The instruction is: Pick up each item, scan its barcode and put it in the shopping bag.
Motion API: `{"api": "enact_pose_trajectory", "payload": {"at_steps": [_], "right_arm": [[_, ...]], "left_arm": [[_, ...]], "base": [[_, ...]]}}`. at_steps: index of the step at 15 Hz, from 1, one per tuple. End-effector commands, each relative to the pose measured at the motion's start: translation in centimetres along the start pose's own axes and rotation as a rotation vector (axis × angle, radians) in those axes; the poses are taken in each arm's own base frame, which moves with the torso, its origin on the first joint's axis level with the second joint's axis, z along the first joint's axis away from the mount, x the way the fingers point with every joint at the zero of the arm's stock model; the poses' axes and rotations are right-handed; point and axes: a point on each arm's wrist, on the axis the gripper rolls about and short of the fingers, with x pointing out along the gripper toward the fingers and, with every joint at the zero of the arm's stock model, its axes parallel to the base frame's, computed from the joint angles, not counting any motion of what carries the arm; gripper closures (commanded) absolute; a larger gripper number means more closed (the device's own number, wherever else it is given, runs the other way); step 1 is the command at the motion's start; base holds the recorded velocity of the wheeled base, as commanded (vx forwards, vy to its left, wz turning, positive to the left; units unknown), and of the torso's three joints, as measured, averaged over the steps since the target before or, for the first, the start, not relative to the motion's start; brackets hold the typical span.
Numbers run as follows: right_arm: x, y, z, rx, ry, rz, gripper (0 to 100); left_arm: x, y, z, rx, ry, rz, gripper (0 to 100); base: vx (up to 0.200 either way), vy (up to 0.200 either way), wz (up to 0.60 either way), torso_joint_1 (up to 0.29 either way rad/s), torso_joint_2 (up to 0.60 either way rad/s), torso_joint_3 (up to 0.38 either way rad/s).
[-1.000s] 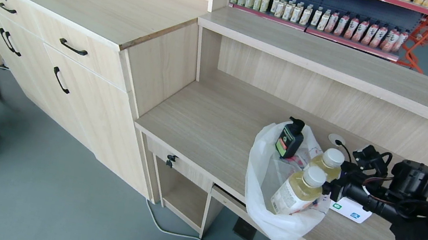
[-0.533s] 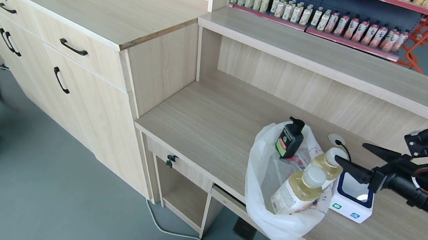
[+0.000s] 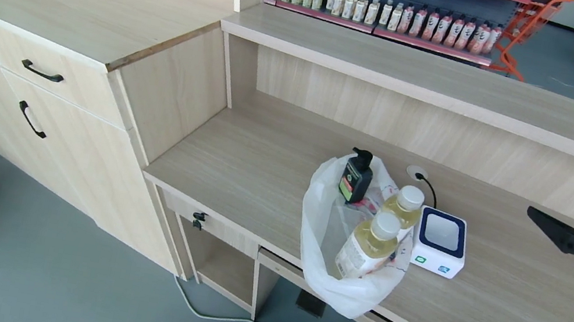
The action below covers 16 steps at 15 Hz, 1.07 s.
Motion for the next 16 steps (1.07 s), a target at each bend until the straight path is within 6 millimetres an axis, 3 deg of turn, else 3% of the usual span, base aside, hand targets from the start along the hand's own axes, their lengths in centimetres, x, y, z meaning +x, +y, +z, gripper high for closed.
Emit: {"api": "enact_pose_trajectory", "payload": {"at_steps": [1,5,8,10,13,16], "right_arm": [[-1.5,-0.5,1.5,-0.02,-0.032,-0.104,0],[-3.0,-1.1,1.6,-0.017,-0.023,-0.211,0],[-4.6,-0.3,1.1,0.0,0.001,-0.304,0],[-6.1,0.8,1.1,0.041,0.006,-0.361,0],[-9.0,2.9,1.0,0.171,-0.043,-0.344,0],[-13.1,6.9,-1.6,0.188,-0.072,-0.27,0]], "left_arm": [[0.0,0.0,0.0,-0.001,0.0,0.001,0],[0.0,0.0,0.0,0.001,0.0,0.001,0],[0.0,0.0,0.0,-0.001,0.0,0.001,0],[0.0,0.0,0.0,-0.001,0.0,0.001,0],[0.0,0.0,0.0,-0.001,0.0,0.0,0],[0.0,0.0,0.0,-0.001,0.0,0.001,0]], "base": [[0.0,0.0,-0.6,-0.144,0.26,0.119],[0.0,0.0,-0.6,-0.201,0.36,0.159],[0.0,0.0,-0.6,-0.219,0.37,0.15],[0.0,0.0,-0.6,-0.078,0.14,0.054],[0.0,0.0,0.0,-0.009,0.02,0.009],[0.0,0.0,0.0,0.0,0.0,0.0]]}}
